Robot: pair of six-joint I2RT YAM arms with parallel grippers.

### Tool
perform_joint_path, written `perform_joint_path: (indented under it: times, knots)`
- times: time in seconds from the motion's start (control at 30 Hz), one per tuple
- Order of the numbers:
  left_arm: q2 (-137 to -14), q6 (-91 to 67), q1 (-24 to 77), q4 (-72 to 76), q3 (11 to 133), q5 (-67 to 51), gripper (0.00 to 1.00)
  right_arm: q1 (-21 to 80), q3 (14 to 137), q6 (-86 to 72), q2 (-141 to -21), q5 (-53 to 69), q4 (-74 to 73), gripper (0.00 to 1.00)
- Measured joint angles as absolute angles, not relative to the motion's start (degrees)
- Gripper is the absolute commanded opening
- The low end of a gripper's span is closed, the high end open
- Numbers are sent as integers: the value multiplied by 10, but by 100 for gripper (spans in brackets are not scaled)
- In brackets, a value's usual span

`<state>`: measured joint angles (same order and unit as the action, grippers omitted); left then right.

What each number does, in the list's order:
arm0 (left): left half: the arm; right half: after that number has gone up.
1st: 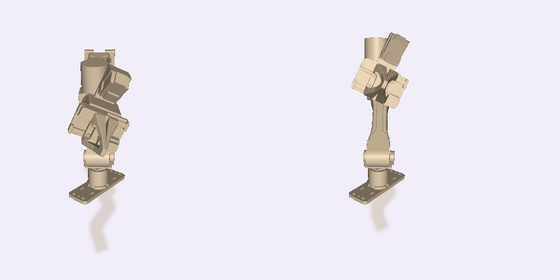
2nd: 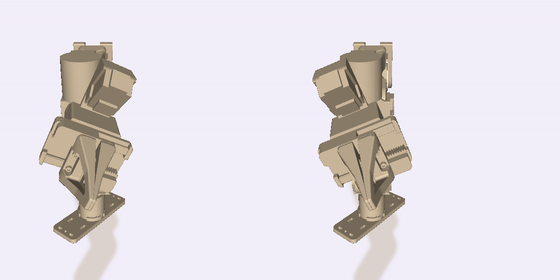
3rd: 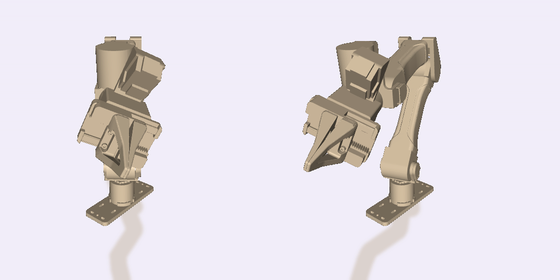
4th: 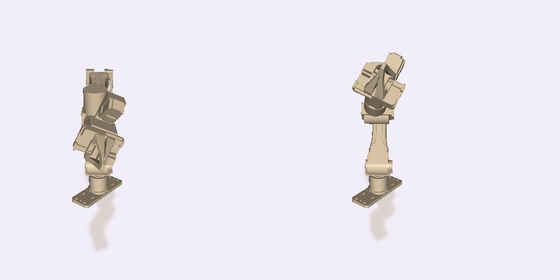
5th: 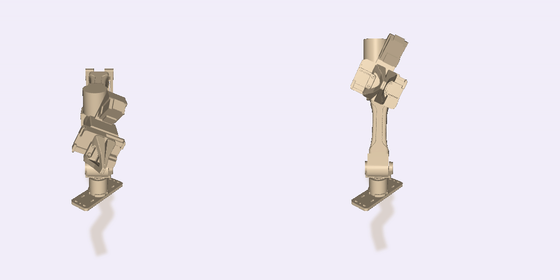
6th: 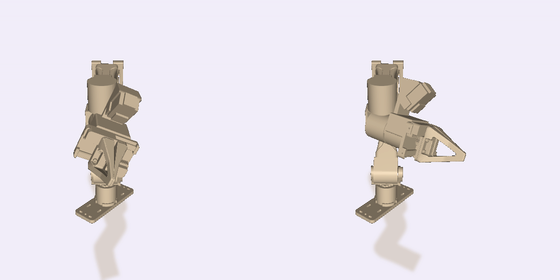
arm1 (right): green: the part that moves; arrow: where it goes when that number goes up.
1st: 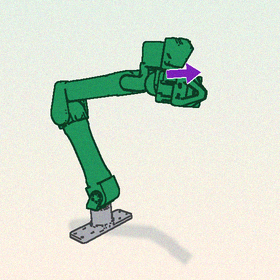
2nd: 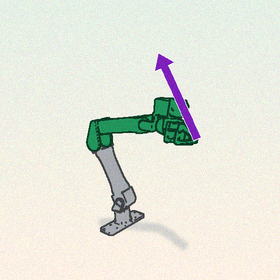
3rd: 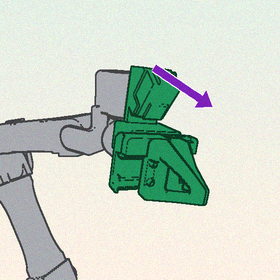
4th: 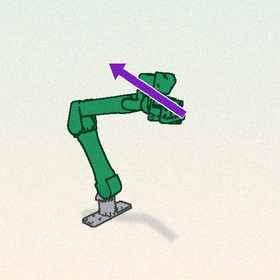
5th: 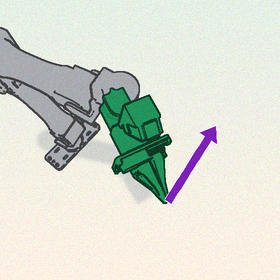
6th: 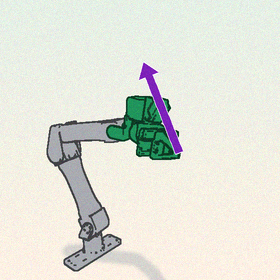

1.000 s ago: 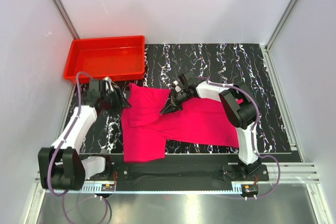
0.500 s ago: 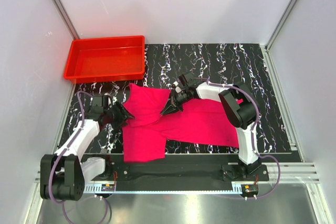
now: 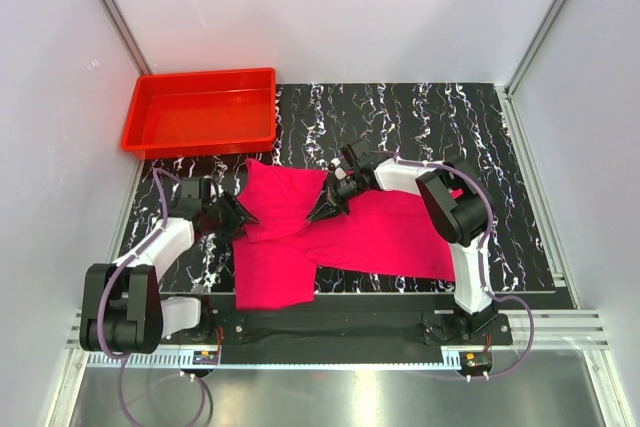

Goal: Fold and stack the t-shirts
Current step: Fold the tshirt

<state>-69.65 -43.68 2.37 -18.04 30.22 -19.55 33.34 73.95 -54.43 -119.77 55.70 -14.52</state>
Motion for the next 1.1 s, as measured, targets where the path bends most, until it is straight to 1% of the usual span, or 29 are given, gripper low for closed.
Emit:
perform_joint_path:
  times: [0.27,0.4,0.5,0.53,0.57,0.63,0.67,0.83,0.97,1.03,1.07,1.1]
  knots:
    - [-700,-445,28,-184,302,-198,54,333,740,-544,-1198,558,-144,0]
    - [-711,-454,31,-168,299,-212,48,333,740,-544,-1198,559,-144,0]
    - [-723,-459,33,-170,299,-223,39,333,740,-544,-1198,559,-144,0]
    - [-722,-461,33,-173,299,-225,31,333,740,-544,-1198,559,-144,0]
    - [-721,-462,34,-176,299,-226,27,333,740,-544,-1198,560,-144,0]
    - [-719,-465,34,-187,301,-226,13,333,741,-544,-1198,561,-144,0]
    - [-718,-466,34,-198,304,-225,0,333,742,-544,-1198,561,-144,0]
    - [-713,-455,34,-286,359,-209,0,333,763,-526,-1199,559,-174,0]
    - [-713,-438,35,-333,407,-181,0,333,797,-470,-1204,537,-247,0]
    - [-714,-433,35,-345,408,-170,7,333,805,-439,-1208,525,-278,1]
    - [-715,-430,35,-352,406,-165,12,333,805,-427,-1210,520,-291,2]
    - [-717,-429,35,-357,402,-162,18,333,805,-415,-1213,516,-306,9]
